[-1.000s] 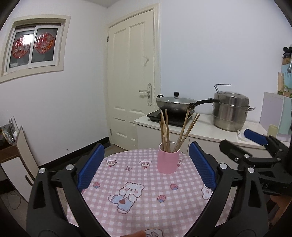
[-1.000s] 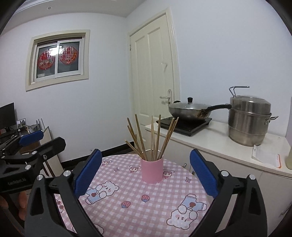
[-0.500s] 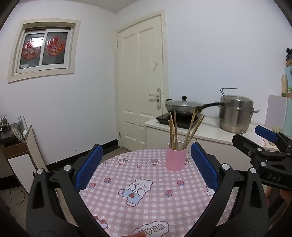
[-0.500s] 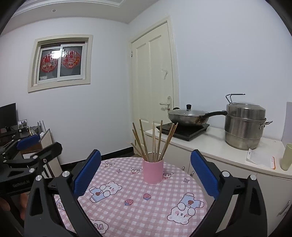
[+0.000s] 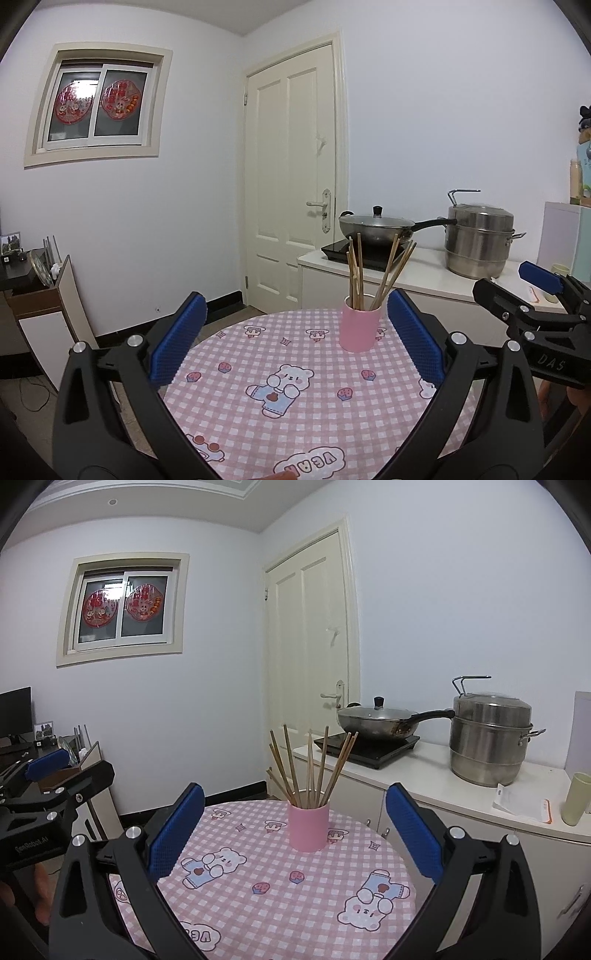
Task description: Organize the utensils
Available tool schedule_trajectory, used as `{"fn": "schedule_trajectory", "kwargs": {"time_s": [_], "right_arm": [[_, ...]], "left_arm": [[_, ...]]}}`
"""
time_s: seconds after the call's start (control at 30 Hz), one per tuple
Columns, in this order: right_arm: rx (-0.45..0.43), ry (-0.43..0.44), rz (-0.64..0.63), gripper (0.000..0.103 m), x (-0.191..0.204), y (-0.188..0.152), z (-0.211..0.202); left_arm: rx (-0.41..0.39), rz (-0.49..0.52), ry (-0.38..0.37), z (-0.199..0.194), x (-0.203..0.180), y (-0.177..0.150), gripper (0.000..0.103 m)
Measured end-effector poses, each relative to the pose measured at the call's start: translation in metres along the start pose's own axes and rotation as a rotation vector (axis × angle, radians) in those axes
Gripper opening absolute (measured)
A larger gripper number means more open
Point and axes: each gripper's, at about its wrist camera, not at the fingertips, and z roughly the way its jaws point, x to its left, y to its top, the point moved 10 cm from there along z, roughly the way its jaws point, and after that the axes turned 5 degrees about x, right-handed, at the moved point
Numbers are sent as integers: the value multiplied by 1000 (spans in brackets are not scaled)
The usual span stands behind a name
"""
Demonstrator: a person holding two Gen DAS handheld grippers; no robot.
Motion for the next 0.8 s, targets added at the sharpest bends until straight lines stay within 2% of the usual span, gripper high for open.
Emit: {"fn": "schedule_trajectory", "kwargs": {"time_s": [0.3, 0.8], "right_arm": [[-37, -18, -2, 95, 0, 3, -8], [-50, -34, -8, 95, 4, 4, -8]], "left_arm": [[-53, -10, -7, -11, 2, 4, 97], [-81, 15, 7, -12, 1, 5, 97]]}}
